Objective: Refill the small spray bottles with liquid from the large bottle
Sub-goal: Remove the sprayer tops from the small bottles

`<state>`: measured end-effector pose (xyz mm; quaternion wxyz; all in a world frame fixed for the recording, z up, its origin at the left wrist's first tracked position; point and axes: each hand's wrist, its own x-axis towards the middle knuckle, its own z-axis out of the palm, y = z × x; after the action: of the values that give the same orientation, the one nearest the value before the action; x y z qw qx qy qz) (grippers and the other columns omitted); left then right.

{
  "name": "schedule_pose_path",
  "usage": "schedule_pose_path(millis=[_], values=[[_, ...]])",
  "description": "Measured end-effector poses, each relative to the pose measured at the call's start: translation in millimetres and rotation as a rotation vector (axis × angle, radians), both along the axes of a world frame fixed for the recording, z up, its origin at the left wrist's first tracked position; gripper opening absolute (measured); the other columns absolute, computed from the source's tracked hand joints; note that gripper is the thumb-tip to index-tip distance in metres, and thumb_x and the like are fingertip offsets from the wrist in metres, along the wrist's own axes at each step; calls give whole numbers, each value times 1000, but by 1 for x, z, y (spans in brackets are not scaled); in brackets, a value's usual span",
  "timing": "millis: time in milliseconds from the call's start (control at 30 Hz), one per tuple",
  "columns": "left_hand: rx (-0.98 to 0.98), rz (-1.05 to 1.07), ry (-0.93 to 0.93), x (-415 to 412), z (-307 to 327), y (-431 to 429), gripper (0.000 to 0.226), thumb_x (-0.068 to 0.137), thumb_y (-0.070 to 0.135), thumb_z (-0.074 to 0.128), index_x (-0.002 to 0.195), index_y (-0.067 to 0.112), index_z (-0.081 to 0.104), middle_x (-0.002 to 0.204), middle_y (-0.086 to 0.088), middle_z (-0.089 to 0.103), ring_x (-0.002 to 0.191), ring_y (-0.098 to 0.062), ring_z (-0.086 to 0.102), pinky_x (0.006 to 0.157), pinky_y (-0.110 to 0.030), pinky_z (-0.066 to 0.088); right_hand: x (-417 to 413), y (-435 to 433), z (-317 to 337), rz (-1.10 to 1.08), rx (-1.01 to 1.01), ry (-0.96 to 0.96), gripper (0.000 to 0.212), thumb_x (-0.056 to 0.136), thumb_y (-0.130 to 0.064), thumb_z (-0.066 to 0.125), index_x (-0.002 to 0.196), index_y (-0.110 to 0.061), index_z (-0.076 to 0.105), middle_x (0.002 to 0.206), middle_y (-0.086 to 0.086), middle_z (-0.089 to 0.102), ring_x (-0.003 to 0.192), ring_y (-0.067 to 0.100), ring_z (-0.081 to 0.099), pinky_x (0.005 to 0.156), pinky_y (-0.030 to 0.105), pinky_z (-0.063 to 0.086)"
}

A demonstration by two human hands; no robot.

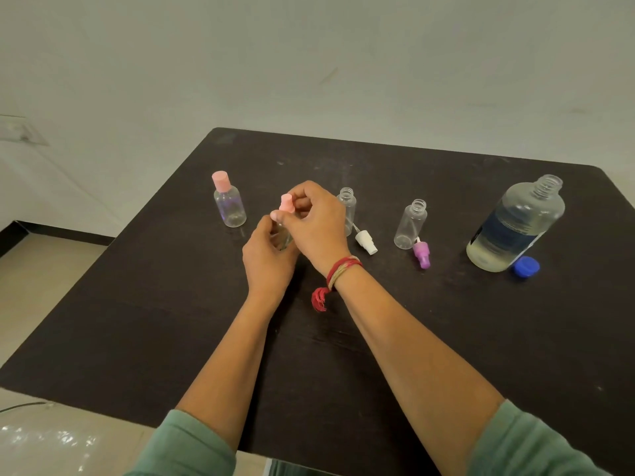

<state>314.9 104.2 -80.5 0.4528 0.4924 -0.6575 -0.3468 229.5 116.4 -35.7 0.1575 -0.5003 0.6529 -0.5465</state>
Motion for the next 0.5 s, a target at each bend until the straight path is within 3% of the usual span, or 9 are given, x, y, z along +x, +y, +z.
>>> schedule_pose_path(millis=[133, 233, 300, 367, 500], values=[[39, -48, -14, 5, -1, -5, 22, 82, 17, 72, 99, 18, 59, 91, 2, 67, 87, -16, 65, 81, -36, 56, -12, -1, 5, 147, 40, 29, 19, 74, -8, 78, 88, -12, 67, 85, -3, 68, 82, 12, 66, 78, 28, 57], [73, -71, 11, 7, 2, -4, 26, 80, 17, 75, 101, 22, 60, 91, 9, 65, 90, -9, 64, 80, -26, 52, -24, -2, 11, 307, 104, 40, 19, 80, -5, 72, 97, -12, 68, 93, -2, 69, 88, 13, 67, 84, 30, 56], [78, -67, 28, 6, 3, -2, 28, 80, 15, 75, 102, 23, 60, 93, 8, 66, 91, -10, 64, 83, -28, 52, -25, -1, 12, 353, 122, 103, 20, 89, -12, 64, 109, -14, 66, 105, -1, 69, 97, 11, 66, 89, 29, 54], [80, -66, 30, 7, 2, -1, 28, 81, 15, 74, 104, 22, 60, 96, 4, 68, 92, -11, 65, 86, -35, 55, -20, 2, 9, 323, 94, 159, 23, 90, -18, 63, 113, -16, 64, 109, -1, 67, 99, 11, 64, 90, 30, 54], [94, -65, 16, 5, 2, 0, 32, 82, 17, 74, 111, 17, 61, 99, 3, 68, 94, -12, 66, 87, -40, 56, -9, 1, 10, 134, 60, 116, 29, 71, -21, 81, 92, -16, 62, 94, 1, 62, 84, 14, 61, 75, 27, 53]])
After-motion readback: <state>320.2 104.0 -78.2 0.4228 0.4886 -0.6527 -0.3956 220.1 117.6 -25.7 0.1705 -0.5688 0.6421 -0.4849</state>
